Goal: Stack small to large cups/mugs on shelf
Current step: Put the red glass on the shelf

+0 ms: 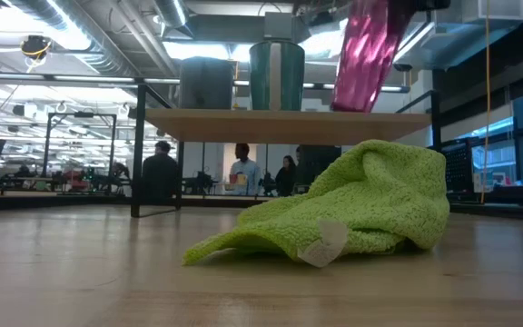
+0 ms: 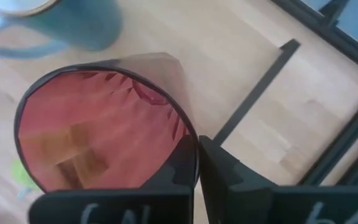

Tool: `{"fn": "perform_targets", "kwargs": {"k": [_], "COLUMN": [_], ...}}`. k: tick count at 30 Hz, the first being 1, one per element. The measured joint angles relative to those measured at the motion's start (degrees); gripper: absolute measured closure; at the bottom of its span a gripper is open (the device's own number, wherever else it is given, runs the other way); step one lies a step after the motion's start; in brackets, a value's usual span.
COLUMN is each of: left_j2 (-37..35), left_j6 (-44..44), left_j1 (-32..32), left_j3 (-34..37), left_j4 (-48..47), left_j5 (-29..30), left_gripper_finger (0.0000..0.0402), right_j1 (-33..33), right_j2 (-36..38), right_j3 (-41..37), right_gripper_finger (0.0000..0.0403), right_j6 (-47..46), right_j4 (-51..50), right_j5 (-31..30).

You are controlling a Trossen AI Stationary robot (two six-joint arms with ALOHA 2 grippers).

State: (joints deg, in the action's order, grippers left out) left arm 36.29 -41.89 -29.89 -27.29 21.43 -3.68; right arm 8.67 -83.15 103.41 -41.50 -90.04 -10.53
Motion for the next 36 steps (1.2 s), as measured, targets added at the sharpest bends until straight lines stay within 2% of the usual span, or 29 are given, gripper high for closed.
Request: {"fn": "perform_targets", "kwargs": {"k": [4, 10, 18, 29, 36], "left_j2": [0.0, 0.0, 0.0, 0.02, 0.02], "left_j6": [0.0, 0.0, 0.0, -1.73, -2.76], "left_j1": [0.0, 0.0, 0.0, 0.0, -0.01], "left_j3": [0.0, 0.0, 0.0, 0.0, 0.0], "left_j4": [-0.01, -0.02, -0.04, -0.02, 0.0], "left_j5": [-0.02, -0.04, -0.03, 1.18, 2.18], "left_gripper_finger": [0.0361, 0.0365, 0.0361, 0.0364, 0.0363], "right_j1": [3.08, 5.75, 7.95, 8.56, 9.71], "right_j2": [0.09, 0.44, 2.43, -1.32, -1.62], "right_j3": [-0.08, -0.08, 0.08, 15.89, 15.13], "right_gripper_finger": [0.039, 0.0389, 0.0387, 0.0387, 0.0387], "right_j6": [1.51, 3.09, 4.3, 9.6, 10.55], "right_j4": [0.07, 0.07, -0.03, 0.16, 0.05], "right_j5": [0.72, 5.11, 6.13, 6.74, 5.87]}}
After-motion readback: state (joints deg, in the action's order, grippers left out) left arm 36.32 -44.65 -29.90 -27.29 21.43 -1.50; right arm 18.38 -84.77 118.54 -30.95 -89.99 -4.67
